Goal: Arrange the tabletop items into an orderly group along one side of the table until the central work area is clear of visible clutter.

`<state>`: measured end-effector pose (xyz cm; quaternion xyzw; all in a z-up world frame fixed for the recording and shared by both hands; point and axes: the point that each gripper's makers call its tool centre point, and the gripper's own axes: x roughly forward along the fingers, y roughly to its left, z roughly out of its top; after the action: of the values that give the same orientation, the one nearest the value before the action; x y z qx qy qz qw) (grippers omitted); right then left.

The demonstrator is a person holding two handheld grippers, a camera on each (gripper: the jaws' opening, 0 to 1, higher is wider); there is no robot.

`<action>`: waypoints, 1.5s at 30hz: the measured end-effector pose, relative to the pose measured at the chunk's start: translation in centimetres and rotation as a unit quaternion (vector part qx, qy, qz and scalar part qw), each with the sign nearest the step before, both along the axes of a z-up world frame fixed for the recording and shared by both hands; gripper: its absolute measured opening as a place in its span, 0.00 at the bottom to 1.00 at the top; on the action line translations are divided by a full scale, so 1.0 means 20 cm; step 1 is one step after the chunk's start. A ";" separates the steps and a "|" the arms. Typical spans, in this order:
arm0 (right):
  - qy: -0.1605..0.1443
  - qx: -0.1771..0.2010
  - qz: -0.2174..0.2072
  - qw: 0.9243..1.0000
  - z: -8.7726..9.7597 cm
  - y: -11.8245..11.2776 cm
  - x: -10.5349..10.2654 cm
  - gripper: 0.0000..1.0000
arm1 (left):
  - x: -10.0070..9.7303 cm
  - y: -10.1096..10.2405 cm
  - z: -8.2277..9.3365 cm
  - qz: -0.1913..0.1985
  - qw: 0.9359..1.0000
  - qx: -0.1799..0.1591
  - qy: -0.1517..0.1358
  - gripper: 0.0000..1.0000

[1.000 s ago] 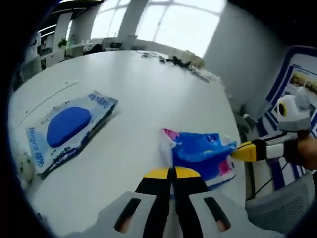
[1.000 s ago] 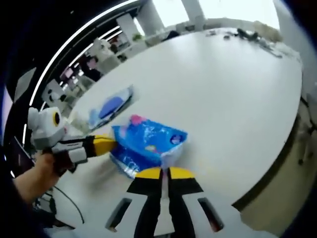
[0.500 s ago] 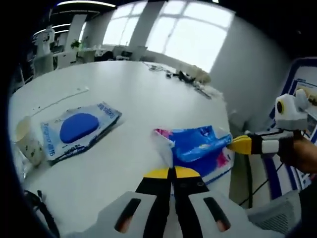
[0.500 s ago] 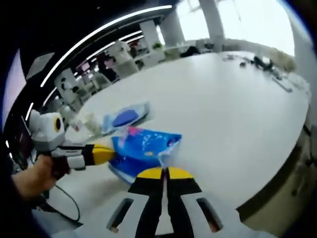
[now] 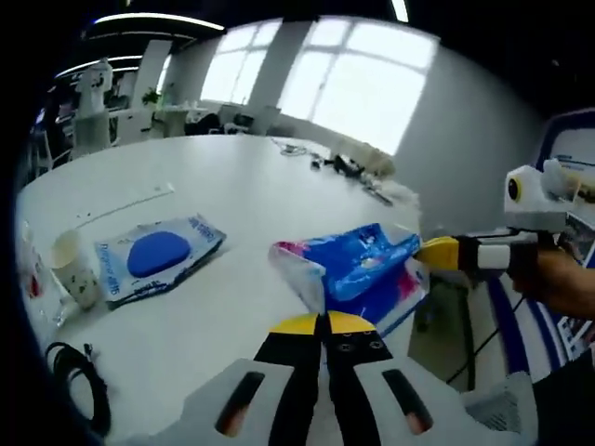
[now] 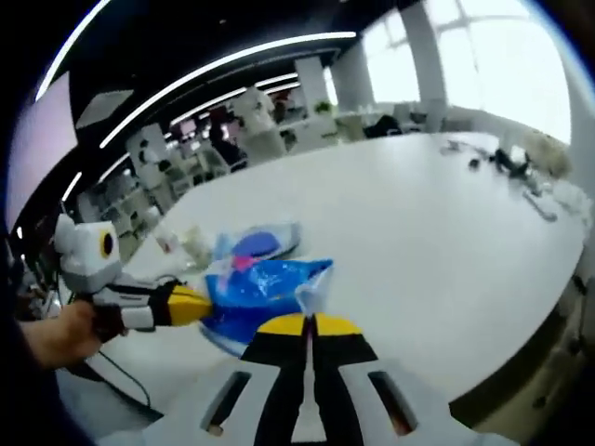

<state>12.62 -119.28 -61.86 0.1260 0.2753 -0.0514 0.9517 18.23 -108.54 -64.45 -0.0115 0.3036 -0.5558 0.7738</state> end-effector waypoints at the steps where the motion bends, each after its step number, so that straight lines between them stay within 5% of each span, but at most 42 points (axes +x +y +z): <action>1: -0.002 -0.001 0.004 1.000 0.02 0.00 0.01 0.00 | 0.00 0.00 0.02 0.004 1.000 -0.003 0.000 0.00; 9: -0.019 -0.025 0.042 0.999 0.15 -0.02 0.10 0.00 | -0.01 0.01 0.15 0.029 0.999 -0.017 -0.016 0.00; 23: -0.024 -0.024 0.111 0.993 0.22 -0.21 0.33 0.00 | 0.16 -0.22 0.20 0.090 0.996 0.006 -0.030 0.01; 45: -0.025 0.013 0.114 0.993 0.16 -0.51 0.57 0.00 | 0.42 -0.49 0.18 0.111 0.993 0.035 -0.033 0.01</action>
<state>23.99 -129.54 -58.60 0.1076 0.2642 0.0637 0.9563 26.55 -118.40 -60.89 -0.0003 0.2940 -0.4554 0.8404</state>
